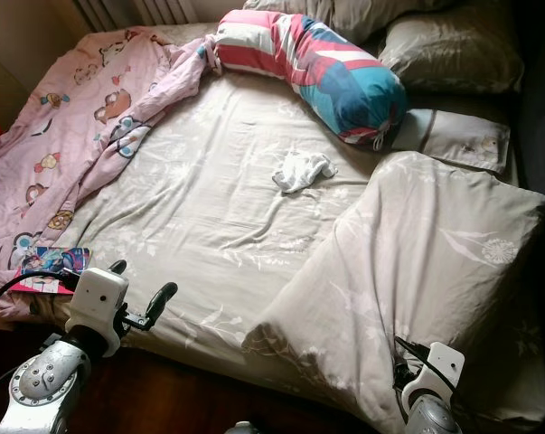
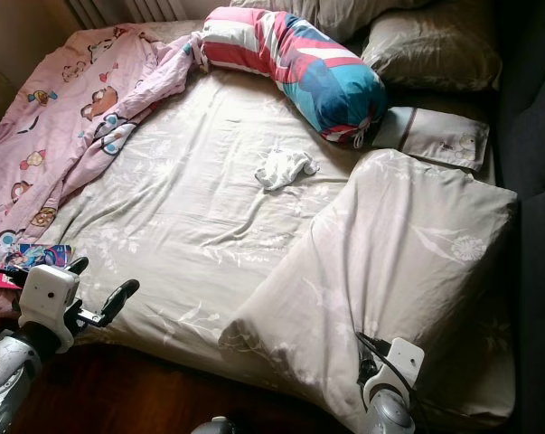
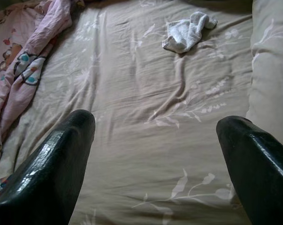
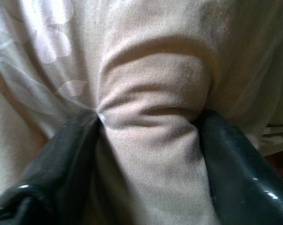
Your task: Clean up the room
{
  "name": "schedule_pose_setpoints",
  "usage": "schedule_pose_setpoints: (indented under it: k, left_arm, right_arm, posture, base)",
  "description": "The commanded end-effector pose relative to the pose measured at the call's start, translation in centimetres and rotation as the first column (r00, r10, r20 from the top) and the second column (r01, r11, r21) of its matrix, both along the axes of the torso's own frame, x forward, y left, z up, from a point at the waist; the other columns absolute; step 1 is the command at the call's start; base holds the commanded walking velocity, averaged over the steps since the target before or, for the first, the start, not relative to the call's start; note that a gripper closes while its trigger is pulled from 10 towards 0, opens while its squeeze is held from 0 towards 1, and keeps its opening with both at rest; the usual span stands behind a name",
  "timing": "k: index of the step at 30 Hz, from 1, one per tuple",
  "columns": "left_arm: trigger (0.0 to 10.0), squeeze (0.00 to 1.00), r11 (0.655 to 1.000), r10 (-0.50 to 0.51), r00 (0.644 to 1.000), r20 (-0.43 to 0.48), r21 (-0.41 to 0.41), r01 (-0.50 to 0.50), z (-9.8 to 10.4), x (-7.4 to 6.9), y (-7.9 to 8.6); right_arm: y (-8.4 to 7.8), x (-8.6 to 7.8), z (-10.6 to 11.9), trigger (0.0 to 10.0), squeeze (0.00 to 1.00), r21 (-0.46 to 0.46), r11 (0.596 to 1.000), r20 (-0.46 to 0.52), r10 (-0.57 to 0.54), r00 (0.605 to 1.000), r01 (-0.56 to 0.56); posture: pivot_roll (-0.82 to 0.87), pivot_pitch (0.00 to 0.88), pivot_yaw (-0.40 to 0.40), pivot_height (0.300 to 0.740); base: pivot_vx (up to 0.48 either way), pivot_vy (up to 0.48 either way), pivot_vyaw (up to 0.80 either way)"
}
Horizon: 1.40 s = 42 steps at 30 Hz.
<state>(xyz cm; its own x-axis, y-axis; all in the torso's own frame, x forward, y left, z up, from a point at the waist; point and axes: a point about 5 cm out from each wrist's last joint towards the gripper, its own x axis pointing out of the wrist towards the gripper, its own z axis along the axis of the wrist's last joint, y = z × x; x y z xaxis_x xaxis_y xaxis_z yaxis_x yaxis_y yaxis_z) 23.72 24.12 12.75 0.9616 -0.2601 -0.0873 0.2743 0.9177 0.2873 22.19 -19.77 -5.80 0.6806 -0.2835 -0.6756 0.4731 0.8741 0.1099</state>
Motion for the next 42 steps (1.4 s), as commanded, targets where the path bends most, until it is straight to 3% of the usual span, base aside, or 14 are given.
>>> schedule_pose_setpoints:
  k: [1, 33, 42]
  left_arm:
    - [10.0, 0.00, 1.000, 0.013, 1.000, -0.020, 0.014, -0.013, 0.1, -0.5, 0.7]
    - [10.0, 0.00, 0.999, 0.043, 0.999, -0.023, -0.001, -0.043, -0.8, 0.1, 0.2]
    - [10.0, 0.00, 0.998, 0.053, 0.999, -0.002, -0.027, -0.053, -1.3, 1.4, -0.5]
  right_arm:
    - [2.3, -3.8, -2.7, 0.0, 0.00, 0.084, 0.996, -0.175, 0.036, 0.984, -0.021]
    - [1.5, -3.1, -2.2, 0.0, 0.00, 0.010, 0.997, -0.169, 0.073, 0.983, -0.072]
    - [-0.2, -1.4, -0.8, 0.0, 0.00, -0.104, 0.993, -0.106, 0.044, 0.993, -0.055]
  posture:
    - [0.21, 0.306, 0.234, 0.735]
    - [0.17, 0.263, 0.201, 0.735]
    - [0.12, 0.212, 0.170, 0.735]
  base:
    - [0.000, 0.000, 0.00]
    - [0.000, 0.000, 0.00]
    - [0.000, 0.000, 0.00]
